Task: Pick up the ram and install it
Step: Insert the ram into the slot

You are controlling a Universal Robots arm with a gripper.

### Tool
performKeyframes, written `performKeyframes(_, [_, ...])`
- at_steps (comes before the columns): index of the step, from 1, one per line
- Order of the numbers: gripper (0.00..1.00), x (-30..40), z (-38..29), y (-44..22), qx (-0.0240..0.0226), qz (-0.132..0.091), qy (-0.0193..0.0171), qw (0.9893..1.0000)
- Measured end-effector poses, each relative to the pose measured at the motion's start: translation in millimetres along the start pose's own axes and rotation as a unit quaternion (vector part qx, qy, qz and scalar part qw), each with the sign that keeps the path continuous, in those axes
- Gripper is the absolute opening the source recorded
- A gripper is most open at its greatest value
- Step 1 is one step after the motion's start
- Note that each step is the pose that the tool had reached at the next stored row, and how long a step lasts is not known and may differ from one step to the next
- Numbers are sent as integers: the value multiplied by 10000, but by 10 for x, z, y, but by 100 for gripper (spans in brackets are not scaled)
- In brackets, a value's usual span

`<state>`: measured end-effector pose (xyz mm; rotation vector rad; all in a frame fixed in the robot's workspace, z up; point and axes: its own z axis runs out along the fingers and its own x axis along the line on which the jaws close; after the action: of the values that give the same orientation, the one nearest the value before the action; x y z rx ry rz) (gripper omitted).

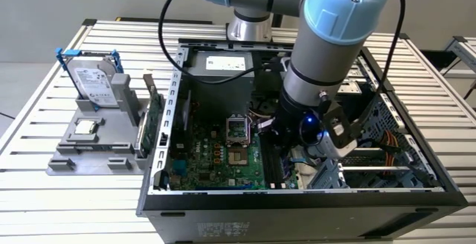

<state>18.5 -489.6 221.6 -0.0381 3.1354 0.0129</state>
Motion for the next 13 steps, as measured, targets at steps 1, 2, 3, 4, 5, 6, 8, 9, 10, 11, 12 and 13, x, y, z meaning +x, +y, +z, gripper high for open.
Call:
performKeyframes(1, [0, 1, 2, 0, 1, -2, 0, 10000])
performKeyframes(2, [0, 2, 5, 0, 0, -2, 0, 10000])
performKeyframes(3, [0, 2, 9, 0, -1, -2, 0, 10000])
performKeyframes(4, [0, 2, 15, 0, -1, -2, 0, 10000])
performKeyframes(5, [0, 3, 19, 0, 1, -2, 0, 10000])
performKeyframes(6, [0, 2, 24, 0, 1, -3, 1, 10000])
performKeyframes(8, [0, 3, 32, 0, 2, -2, 0, 10000])
performKeyframes(9, [0, 3, 32, 0, 2, -2, 1, 10000])
performKeyframes(10, [0, 3, 33, 1, 2, -2, 1, 10000])
performKeyframes(11, [0, 3, 34, 2, 1, -2, 0, 10000])
performKeyframes(12, [0, 3, 35, 2, 1, -2, 1, 10000])
performKeyframes(13, [0, 3, 35, 3, 1, -2, 1, 10000])
